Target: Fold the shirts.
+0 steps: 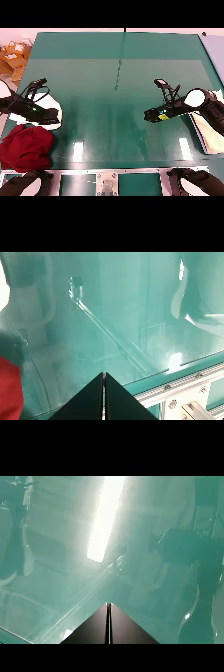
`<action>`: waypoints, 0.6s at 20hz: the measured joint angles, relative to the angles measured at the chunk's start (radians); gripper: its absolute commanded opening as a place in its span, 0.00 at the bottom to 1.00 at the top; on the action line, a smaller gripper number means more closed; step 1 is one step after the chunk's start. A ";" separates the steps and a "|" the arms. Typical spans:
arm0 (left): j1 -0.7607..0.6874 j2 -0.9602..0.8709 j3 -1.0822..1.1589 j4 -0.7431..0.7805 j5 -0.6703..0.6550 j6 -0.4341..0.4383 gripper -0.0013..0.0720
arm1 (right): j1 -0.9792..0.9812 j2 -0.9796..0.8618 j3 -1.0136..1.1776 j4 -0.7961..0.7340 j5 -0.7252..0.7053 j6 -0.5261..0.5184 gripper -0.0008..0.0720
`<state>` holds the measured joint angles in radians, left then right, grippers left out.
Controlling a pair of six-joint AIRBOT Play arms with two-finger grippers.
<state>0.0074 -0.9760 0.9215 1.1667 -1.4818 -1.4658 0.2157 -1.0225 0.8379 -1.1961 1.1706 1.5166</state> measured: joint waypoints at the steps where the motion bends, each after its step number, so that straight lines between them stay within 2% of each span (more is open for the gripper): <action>1: 0.000 0.000 0.000 0.000 0.000 0.000 0.05 | 0.000 0.000 0.000 0.000 0.000 0.000 0.03; 12: 0.000 0.000 0.000 0.000 0.023 0.000 0.05 | 0.000 0.000 0.000 0.000 0.000 0.000 0.03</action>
<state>0.0074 -0.9760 0.9215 1.1667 -1.4590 -1.4654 0.2157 -1.0225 0.8379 -1.1965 1.1702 1.5169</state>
